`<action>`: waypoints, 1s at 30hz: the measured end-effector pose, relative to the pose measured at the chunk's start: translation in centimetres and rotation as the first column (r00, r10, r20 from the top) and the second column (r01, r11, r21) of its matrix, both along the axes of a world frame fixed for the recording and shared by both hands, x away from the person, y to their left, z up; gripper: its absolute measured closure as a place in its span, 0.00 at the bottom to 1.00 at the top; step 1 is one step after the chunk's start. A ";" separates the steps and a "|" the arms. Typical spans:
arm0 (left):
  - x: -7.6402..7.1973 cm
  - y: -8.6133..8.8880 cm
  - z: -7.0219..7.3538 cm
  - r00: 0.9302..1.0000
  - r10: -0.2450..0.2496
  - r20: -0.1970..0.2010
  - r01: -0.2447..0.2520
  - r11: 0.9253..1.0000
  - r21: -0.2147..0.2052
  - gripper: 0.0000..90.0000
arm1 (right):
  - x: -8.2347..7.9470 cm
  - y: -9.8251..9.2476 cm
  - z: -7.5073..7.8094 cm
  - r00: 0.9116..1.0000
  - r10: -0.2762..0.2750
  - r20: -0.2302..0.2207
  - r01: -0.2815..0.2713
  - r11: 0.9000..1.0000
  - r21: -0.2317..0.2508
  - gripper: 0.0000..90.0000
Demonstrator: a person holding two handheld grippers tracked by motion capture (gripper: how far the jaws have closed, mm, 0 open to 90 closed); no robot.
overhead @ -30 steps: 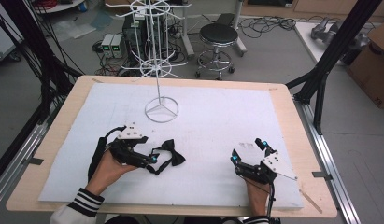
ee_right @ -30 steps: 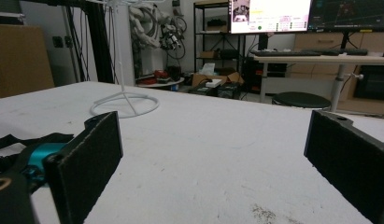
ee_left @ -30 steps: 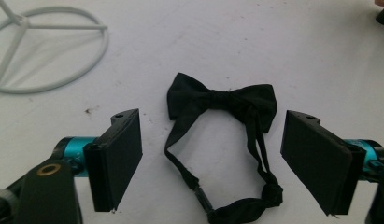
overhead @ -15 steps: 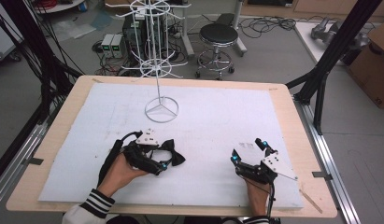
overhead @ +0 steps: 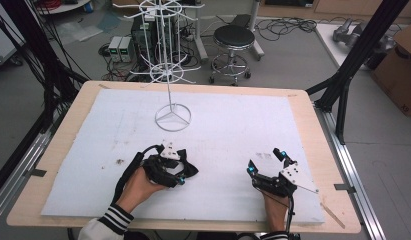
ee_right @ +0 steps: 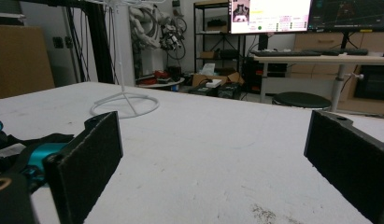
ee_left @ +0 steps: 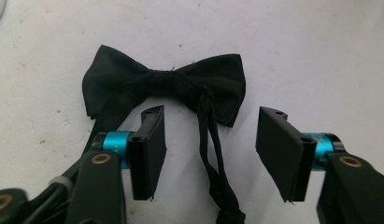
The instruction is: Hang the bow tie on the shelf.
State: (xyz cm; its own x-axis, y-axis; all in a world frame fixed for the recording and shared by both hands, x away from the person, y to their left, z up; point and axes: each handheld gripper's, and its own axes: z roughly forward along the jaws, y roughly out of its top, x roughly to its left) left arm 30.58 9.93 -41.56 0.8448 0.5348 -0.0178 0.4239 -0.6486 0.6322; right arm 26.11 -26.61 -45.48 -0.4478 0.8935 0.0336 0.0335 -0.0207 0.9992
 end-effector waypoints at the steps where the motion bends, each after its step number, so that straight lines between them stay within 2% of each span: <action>1: 0.0 0.0 0.0 1.000 0.000 0.000 0.000 1.000 0.000 0.54 | 0.0 0.0 0.0 1.000 0.001 -0.001 -0.001 1.000 -0.001 0.04; 2: 0.0 -0.1 -0.1 1.000 -0.001 0.000 0.001 1.000 0.015 0.56 | 0.0 0.0 0.0 1.000 0.000 0.001 0.000 1.000 0.000 0.04; 5: 0.0 -0.3 -0.2 1.000 0.001 -0.003 -0.001 1.000 0.024 0.59 | 0.0 0.0 0.0 1.000 0.000 -0.001 0.000 1.000 0.000 0.04; 6: -0.1 -0.4 -0.3 1.000 -0.002 -0.002 0.002 0.999 0.052 0.62 | 0.0 0.0 0.0 1.000 0.001 -0.001 -0.001 1.000 -0.001 0.04; 8: -0.1 -0.6 -0.4 1.000 -0.001 0.012 0.000 0.997 0.074 0.63 | 0.0 0.0 0.0 1.000 0.000 0.000 0.000 1.000 -0.001 0.04; 18: 0.1 -1.0 -0.6 1.000 -0.004 0.000 0.004 0.998 0.070 0.79 | 0.0 0.0 0.0 1.000 -0.001 0.000 0.001 1.000 -0.003 0.04; 22: 0.2 -1.1 -0.7 1.000 -0.006 -0.002 0.006 0.996 0.089 0.84 | 0.0 0.0 0.0 1.000 0.000 -0.002 0.000 1.000 -0.003 0.04; 27: 0.5 -0.9 -0.7 1.000 0.010 -0.016 -0.008 0.997 0.076 0.95 | 0.0 0.0 0.0 1.000 0.000 -0.002 0.000 1.000 -0.004 0.04; 30: 0.7 -0.8 -0.8 1.000 0.014 -0.021 -0.013 0.997 0.070 0.96 | 0.0 0.0 0.0 1.000 0.000 -0.002 0.000 1.000 -0.004 0.04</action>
